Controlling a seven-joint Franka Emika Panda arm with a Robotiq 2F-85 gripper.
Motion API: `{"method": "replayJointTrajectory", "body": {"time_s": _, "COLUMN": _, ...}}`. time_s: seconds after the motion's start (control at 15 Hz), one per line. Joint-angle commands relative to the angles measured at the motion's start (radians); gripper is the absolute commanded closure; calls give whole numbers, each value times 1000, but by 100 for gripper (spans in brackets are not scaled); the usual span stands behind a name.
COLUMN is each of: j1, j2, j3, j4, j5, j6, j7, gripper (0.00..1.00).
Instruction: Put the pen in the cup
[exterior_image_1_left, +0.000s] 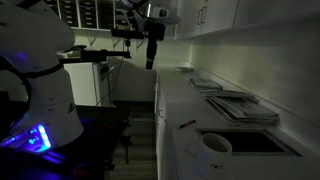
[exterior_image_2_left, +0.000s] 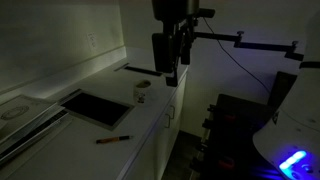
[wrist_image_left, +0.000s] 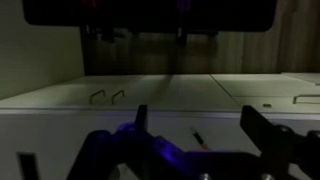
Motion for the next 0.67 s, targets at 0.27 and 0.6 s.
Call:
{"method": "replayJointTrajectory", "body": {"time_s": 0.27, "j1": 14, "j2": 2, "j3": -14, "j4": 1, "j5": -8, "j6": -1, "j7": 7, "gripper": 0}}
{"method": "replayJointTrajectory", "body": {"time_s": 0.6, "j1": 20, "j2": 161, "j3": -40, "j4": -5, "j5": -31, "j6": 352, "j7": -142, "gripper": 0}}
